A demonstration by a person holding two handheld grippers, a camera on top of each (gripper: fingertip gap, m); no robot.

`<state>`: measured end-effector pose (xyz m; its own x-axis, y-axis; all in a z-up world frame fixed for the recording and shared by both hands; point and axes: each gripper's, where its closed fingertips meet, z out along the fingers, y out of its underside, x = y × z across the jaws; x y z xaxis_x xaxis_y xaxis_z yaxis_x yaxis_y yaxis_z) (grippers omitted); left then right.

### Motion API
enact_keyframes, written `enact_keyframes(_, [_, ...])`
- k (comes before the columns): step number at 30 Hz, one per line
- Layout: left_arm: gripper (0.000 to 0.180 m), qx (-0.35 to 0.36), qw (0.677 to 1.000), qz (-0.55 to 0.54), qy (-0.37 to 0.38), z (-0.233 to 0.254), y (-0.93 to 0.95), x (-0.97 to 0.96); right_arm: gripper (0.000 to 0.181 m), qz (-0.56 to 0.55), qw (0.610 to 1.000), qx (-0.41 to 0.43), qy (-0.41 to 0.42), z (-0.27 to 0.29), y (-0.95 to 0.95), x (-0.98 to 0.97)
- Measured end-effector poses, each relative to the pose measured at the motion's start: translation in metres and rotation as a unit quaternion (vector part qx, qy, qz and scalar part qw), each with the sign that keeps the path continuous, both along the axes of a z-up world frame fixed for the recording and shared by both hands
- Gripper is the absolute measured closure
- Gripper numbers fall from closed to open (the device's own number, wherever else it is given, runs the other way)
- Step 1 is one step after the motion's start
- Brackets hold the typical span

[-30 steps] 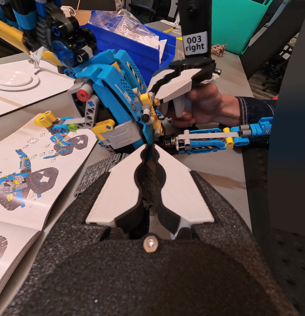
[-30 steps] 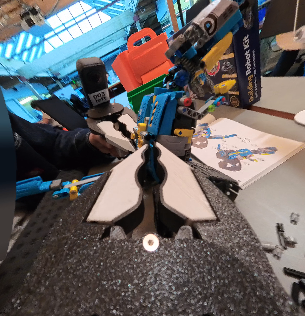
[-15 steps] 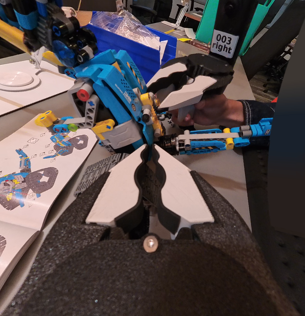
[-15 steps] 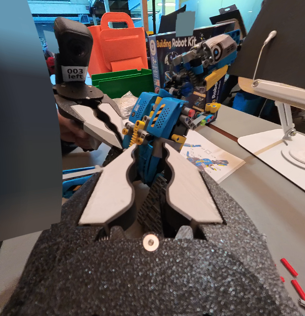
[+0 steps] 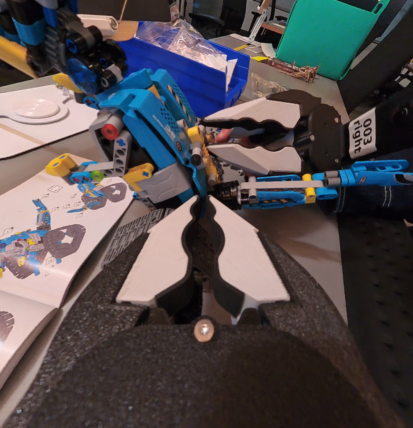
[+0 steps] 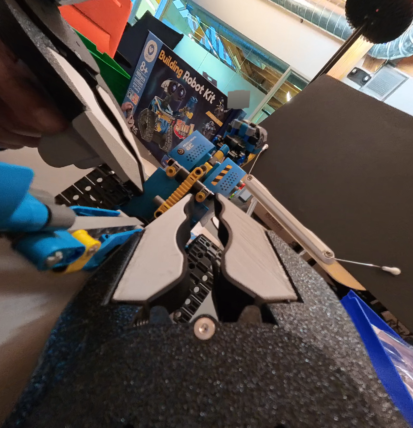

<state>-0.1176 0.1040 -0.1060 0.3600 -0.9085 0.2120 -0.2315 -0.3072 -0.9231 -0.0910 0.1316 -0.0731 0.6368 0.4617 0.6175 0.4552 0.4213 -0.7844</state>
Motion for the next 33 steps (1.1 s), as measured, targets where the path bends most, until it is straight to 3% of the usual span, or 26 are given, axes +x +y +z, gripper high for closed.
enact_keyframes(11, [0.179, 0.003, 1.0, 0.004, 0.002, 0.0, 0.002, -0.001, 0.167, 0.029, 0.996, -0.073, 0.036, -0.001, 0.003, 0.001])
enact_keyframes(13, [0.179, 0.002, 1.0, 0.0, 0.007, 0.0, -0.001, -0.006, 0.158, 0.067, 0.986, -0.134, 0.078, -0.001, -0.005, 0.005])
enact_keyframes(19, [0.179, -0.021, 0.999, -0.029, 0.012, 0.0, -0.019, -0.039, 0.139, 0.035, 0.927, -0.306, 0.213, -0.006, 0.015, 0.054])
enact_keyframes(26, [0.178, -0.03, 0.999, -0.035, -0.002, 0.0, -0.025, -0.086, 0.117, 0.027, 0.864, -0.47, 0.179, -0.06, 0.012, 0.039])
enact_keyframes(33, [0.18, -0.014, 1.0, -0.014, 0.006, -0.004, -0.011, -0.111, 0.118, 0.035, 0.849, -0.5, 0.168, -0.078, 0.009, 0.038])
